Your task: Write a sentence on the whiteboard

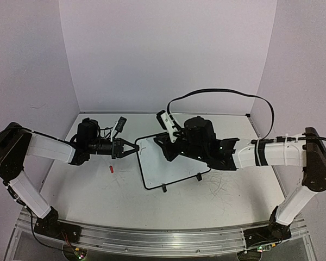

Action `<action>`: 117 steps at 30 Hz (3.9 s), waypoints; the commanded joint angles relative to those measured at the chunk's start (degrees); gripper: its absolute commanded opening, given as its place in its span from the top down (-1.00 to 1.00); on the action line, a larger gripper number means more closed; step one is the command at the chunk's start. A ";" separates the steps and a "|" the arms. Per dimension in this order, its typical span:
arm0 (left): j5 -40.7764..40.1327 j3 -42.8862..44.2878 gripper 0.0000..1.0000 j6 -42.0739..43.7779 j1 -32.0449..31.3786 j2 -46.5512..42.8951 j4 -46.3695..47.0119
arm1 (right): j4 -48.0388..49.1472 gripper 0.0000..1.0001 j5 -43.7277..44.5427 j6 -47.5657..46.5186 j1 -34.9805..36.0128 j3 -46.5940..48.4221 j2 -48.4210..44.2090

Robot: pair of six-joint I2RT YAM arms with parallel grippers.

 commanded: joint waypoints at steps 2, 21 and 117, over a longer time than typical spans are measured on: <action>1.45 -0.48 1.00 0.76 -0.01 -2.24 1.83 | 2.43 1.00 -2.05 0.44 0.15 2.61 1.34; 1.62 -0.51 1.00 0.77 -0.01 -2.14 1.87 | 2.61 1.00 0.70 0.60 0.12 2.54 1.85; 2.12 0.24 1.00 0.32 -0.01 -1.28 1.51 | 3.29 1.00 0.01 3.18 -0.45 -4.32 -1.22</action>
